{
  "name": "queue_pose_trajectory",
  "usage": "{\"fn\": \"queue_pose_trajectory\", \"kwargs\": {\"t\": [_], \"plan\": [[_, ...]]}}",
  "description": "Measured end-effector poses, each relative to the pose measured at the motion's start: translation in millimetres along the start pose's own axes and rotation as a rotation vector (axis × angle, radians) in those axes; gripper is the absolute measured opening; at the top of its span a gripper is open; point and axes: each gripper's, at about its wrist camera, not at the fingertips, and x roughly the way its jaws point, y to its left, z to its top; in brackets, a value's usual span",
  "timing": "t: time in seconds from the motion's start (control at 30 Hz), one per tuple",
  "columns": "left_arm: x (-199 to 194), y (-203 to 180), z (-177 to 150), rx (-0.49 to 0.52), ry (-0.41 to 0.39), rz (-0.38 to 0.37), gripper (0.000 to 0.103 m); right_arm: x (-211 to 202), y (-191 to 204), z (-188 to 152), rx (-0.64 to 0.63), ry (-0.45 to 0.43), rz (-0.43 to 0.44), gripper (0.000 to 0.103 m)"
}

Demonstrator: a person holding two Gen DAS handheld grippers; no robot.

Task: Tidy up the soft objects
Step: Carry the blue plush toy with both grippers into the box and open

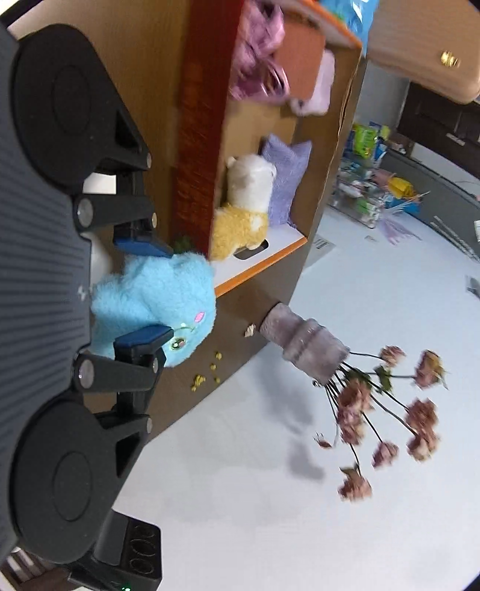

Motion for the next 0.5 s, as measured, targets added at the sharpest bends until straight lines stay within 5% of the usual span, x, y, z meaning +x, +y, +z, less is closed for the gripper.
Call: {"fn": "queue_pose_trajectory", "kwargs": {"t": [0.3, 0.5], "plan": [[-88, -9, -125, -0.124, 0.033, 0.121, 0.039, -51, 52, -97, -0.044, 0.149, 0.082, 0.035], [-90, -5, -157, -0.156, 0.073, 0.148, 0.040, -62, 52, -132, -0.028, 0.198, 0.038, 0.038]]}}
